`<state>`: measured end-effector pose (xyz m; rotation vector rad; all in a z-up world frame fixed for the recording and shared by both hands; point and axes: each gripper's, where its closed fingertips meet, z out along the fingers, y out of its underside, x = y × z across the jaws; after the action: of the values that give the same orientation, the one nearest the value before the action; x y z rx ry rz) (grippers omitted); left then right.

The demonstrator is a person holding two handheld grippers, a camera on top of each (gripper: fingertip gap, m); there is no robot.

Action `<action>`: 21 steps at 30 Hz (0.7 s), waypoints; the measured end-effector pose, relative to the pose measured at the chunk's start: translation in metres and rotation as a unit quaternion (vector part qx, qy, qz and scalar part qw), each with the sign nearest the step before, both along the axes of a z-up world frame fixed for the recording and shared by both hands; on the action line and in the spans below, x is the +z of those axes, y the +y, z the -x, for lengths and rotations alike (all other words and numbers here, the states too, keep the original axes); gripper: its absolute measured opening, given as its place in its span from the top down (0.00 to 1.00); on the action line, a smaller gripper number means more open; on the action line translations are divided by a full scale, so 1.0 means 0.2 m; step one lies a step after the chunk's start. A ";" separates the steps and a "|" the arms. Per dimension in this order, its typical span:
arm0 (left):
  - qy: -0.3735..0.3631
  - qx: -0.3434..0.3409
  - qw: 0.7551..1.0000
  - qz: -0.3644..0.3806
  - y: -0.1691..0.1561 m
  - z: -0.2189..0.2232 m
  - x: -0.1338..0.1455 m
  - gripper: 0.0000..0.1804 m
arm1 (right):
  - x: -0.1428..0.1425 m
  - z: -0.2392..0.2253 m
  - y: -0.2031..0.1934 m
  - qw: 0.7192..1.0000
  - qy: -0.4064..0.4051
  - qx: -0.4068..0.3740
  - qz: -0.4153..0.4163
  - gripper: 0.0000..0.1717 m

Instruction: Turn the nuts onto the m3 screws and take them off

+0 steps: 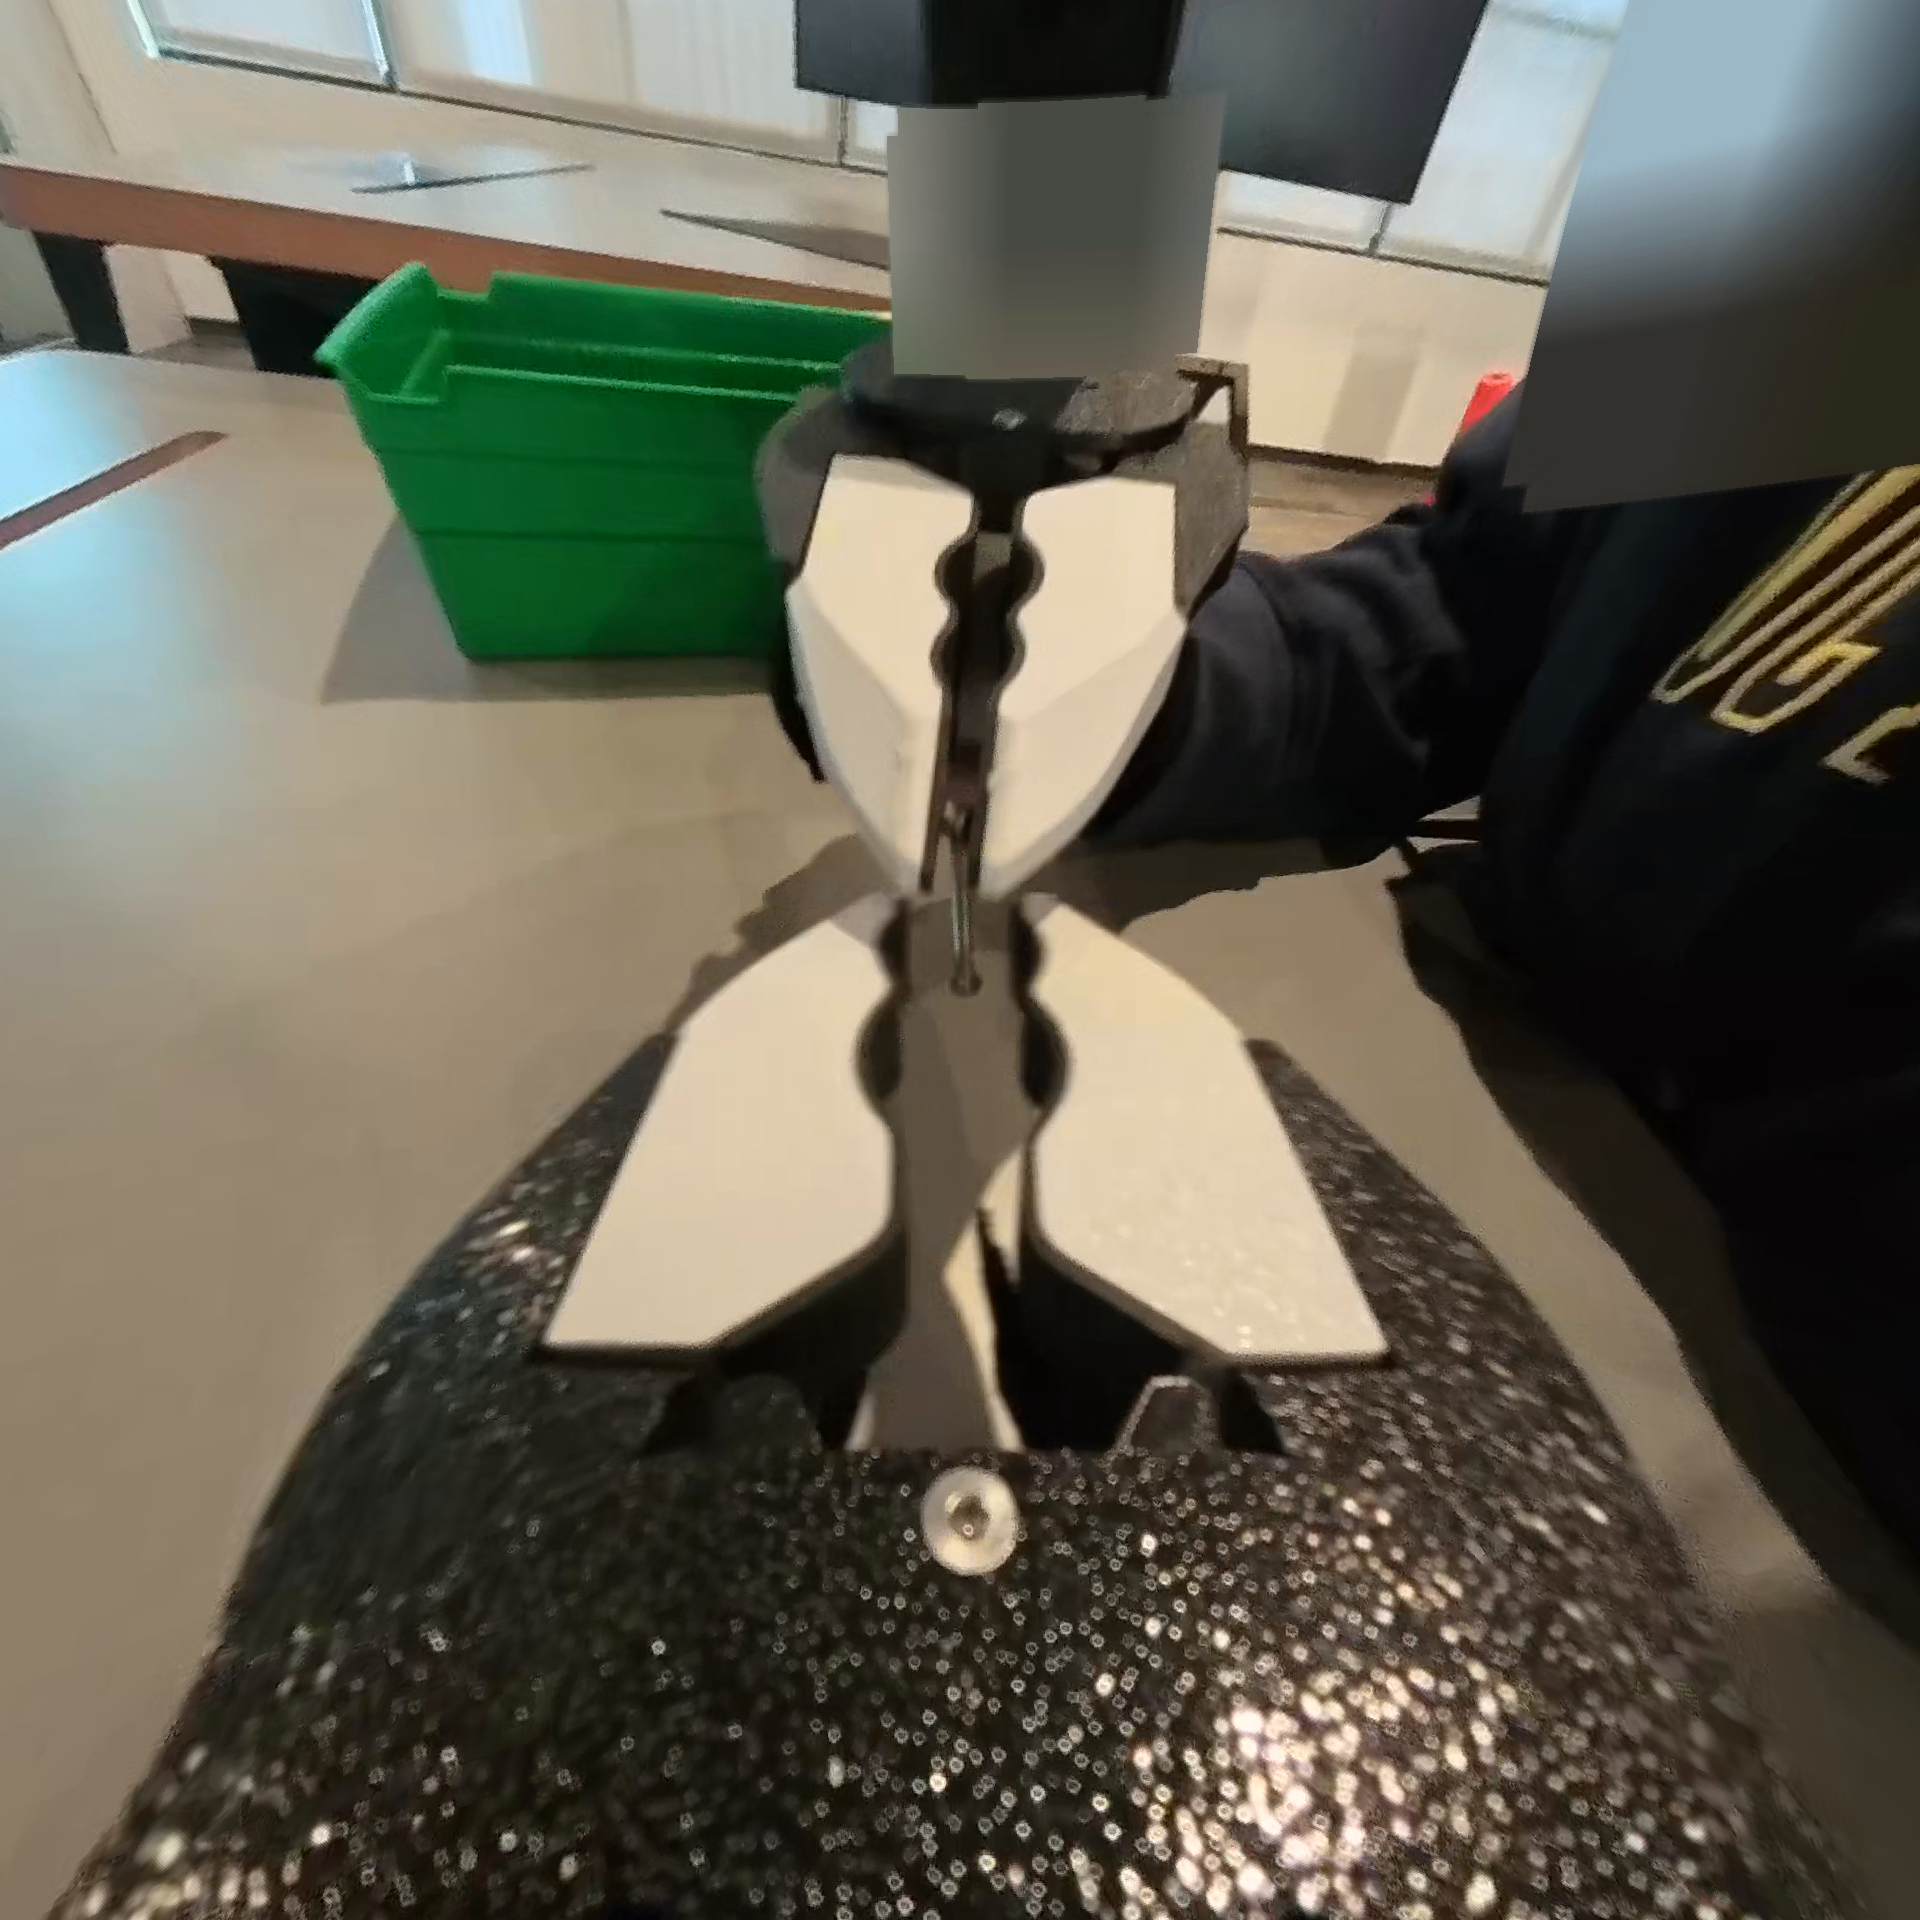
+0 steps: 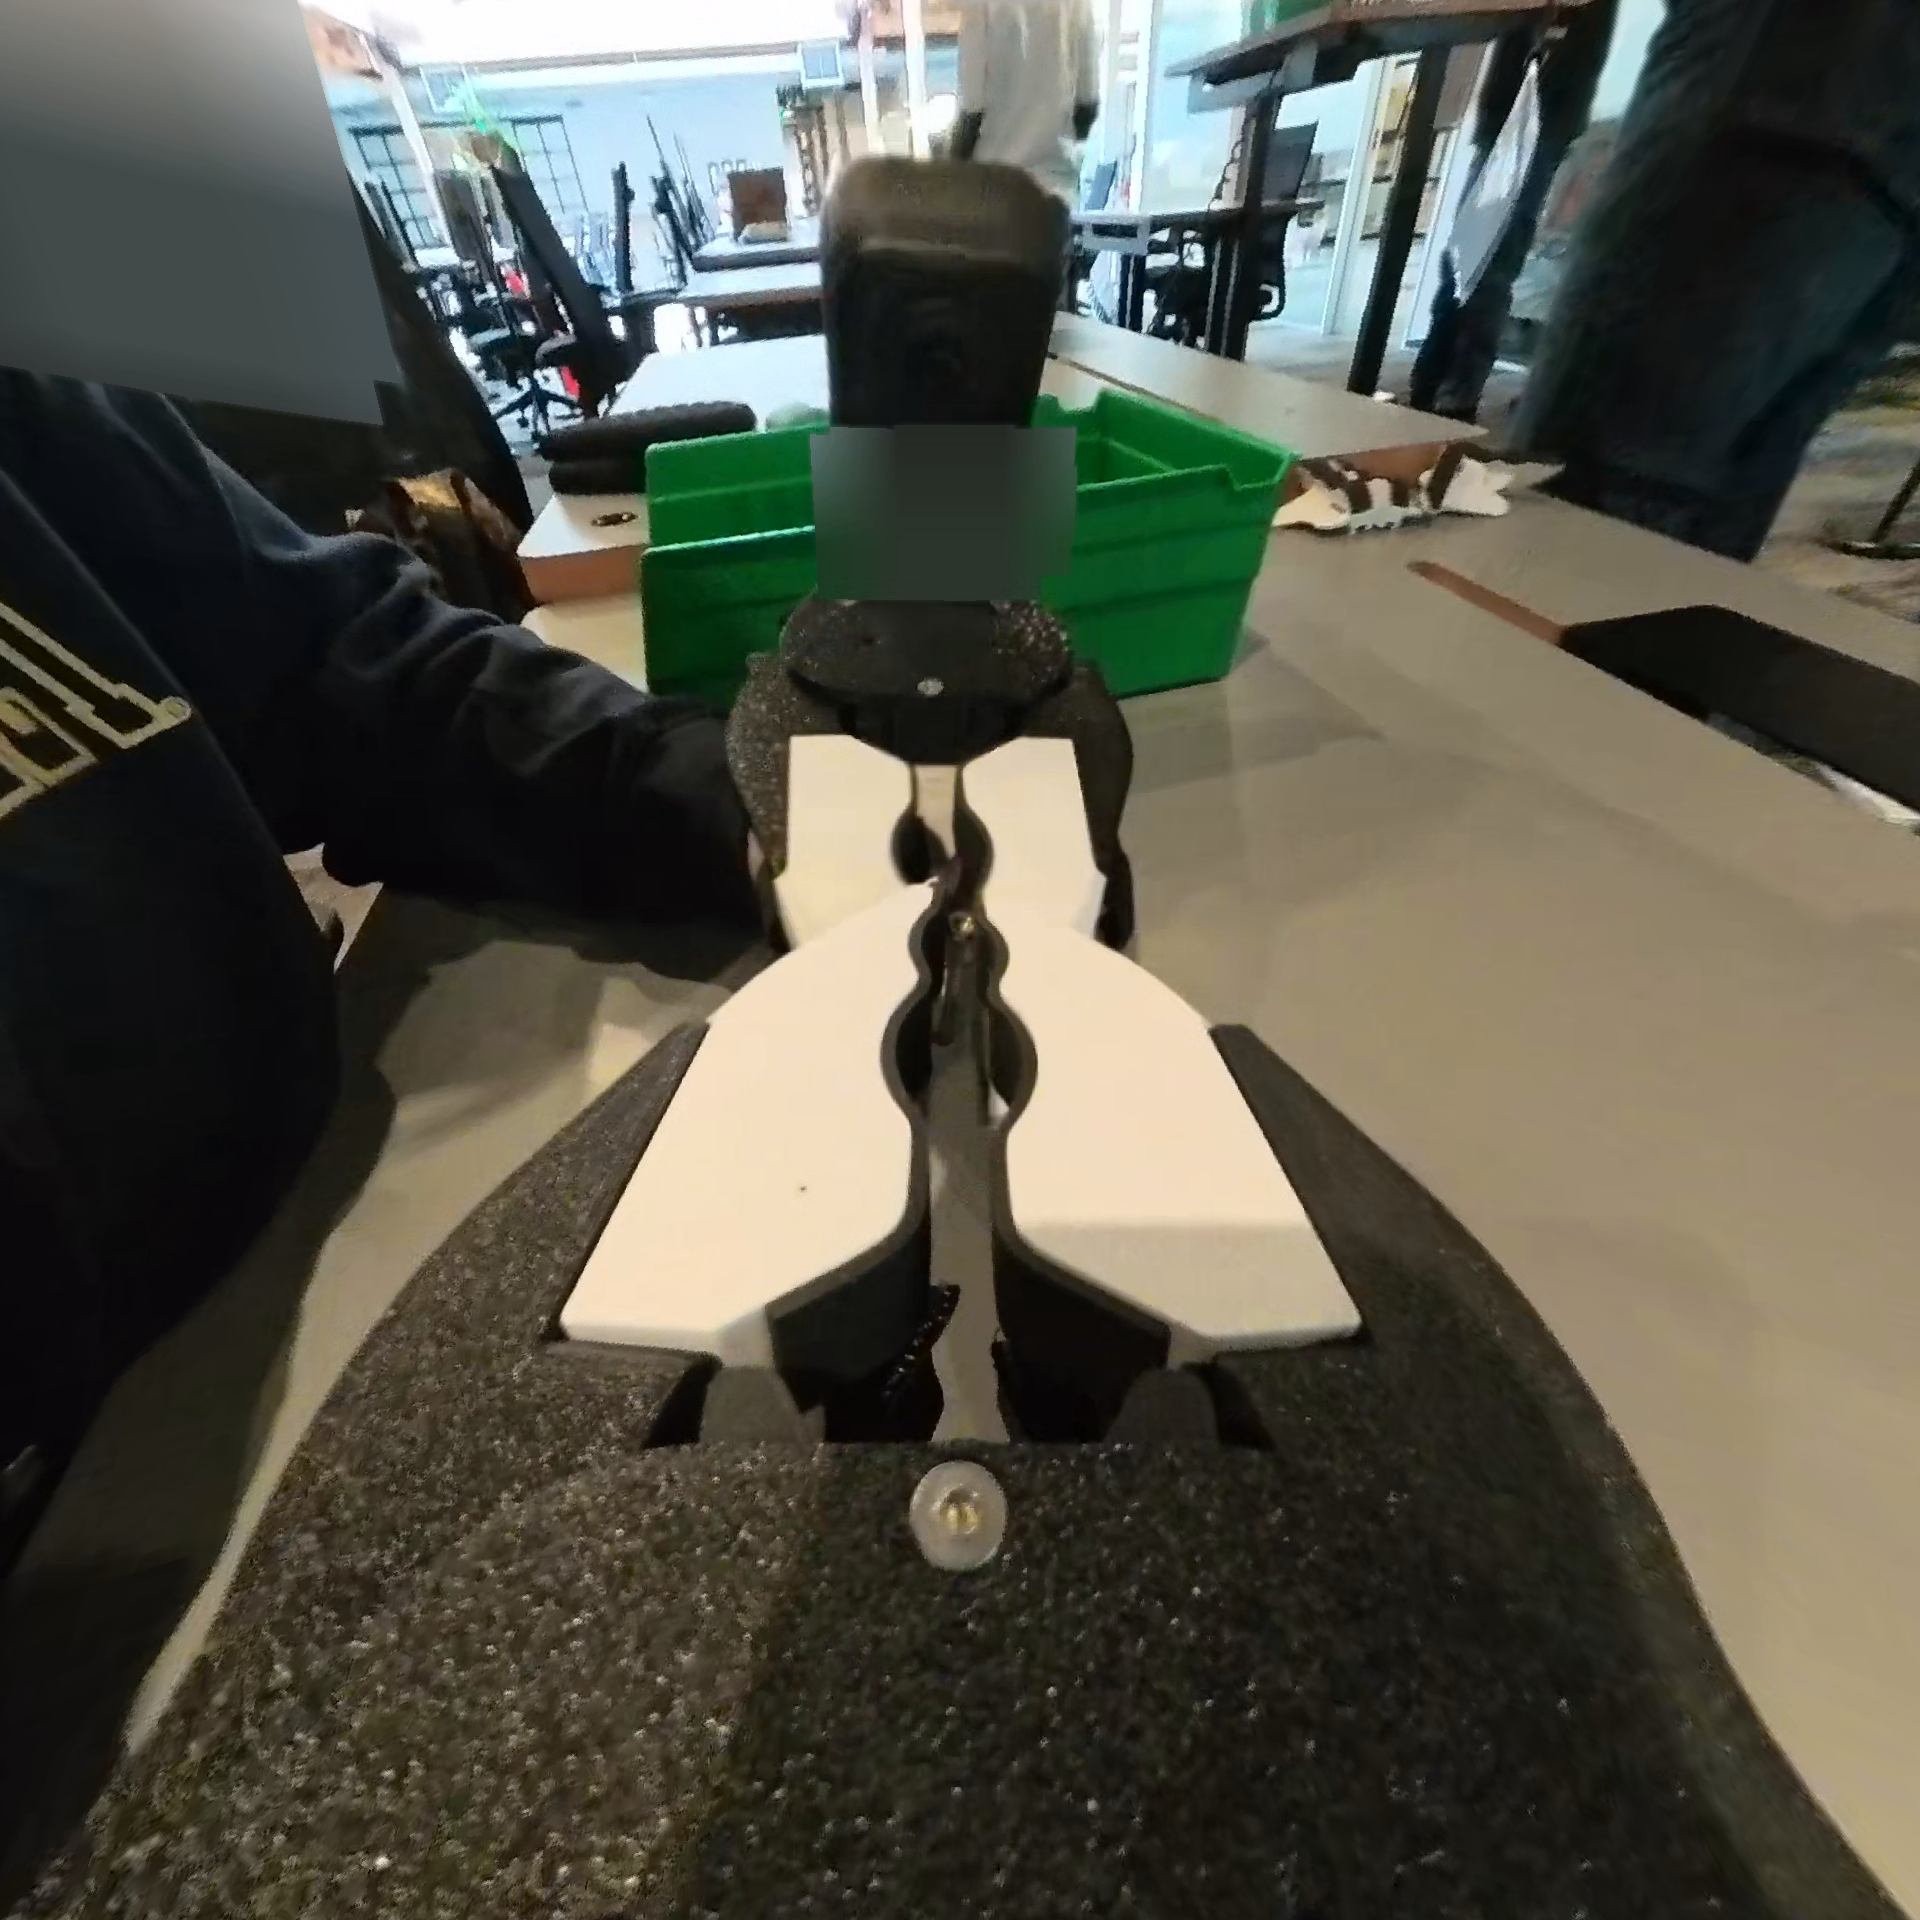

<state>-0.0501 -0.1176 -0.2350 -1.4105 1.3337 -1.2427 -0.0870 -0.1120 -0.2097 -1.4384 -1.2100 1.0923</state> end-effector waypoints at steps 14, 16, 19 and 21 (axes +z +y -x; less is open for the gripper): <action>-0.021 -0.034 0.999 0.037 -0.05 -0.02 0.03 1.00 | 0.04 0.04 -0.08 0.995 0.069 0.062 0.031 0.84; -0.020 -0.029 0.999 0.035 -0.04 -0.02 0.02 1.00 | 0.02 0.00 -0.08 0.996 0.062 0.059 0.028 0.84; -0.014 -0.027 0.999 0.039 -0.04 -0.02 0.02 1.00 | 0.03 -0.05 -0.05 0.996 0.079 0.036 0.027 0.88; -0.010 -0.027 0.999 0.039 -0.04 -0.03 0.01 1.00 | 0.03 -0.02 -0.02 0.996 0.083 0.022 0.024 0.85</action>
<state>-0.0448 -0.1256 -0.2328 -1.4212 1.3301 -1.3542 -0.0830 -0.1164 -0.2028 -1.3340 -1.1068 1.2540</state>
